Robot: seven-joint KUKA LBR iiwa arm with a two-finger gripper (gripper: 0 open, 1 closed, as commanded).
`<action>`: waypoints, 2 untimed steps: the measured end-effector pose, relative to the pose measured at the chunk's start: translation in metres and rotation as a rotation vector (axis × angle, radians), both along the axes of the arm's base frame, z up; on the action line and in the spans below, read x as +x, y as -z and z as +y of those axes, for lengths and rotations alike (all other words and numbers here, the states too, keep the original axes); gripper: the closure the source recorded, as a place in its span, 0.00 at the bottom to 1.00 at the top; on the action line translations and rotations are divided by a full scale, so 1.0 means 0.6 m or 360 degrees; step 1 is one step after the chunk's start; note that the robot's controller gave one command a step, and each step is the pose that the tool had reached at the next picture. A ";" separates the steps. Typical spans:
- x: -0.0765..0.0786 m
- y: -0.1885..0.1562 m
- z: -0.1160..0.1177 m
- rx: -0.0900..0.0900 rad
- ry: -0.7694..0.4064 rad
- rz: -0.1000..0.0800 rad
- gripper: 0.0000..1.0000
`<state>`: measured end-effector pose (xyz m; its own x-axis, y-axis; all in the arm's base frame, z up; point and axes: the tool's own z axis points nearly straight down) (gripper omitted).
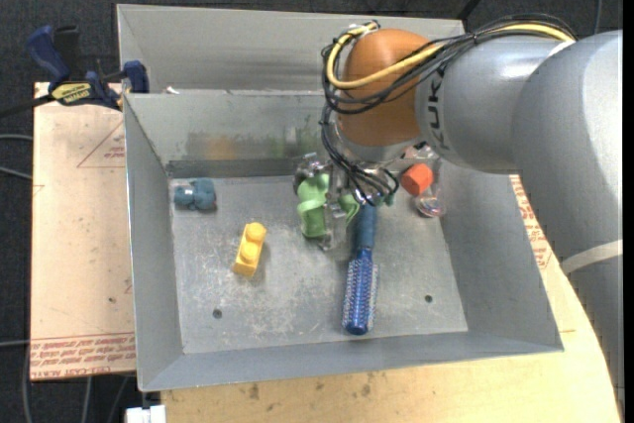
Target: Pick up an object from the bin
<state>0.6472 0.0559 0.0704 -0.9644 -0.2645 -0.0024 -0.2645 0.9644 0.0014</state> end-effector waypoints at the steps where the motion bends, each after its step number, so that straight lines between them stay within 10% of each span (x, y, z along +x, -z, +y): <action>1: 0.000 0.000 -0.001 0.0000 0.0004 0.0000 1.00; 2: -0.147 -0.171 0.016 -0.0001 -0.0060 -0.0002 1.00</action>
Offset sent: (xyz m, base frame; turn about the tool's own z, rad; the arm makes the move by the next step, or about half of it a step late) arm 0.0000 0.0000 0.0000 0.0000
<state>0.5592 0.0653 0.1727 -0.9538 -0.3004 -0.0033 -0.3004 0.9538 0.0006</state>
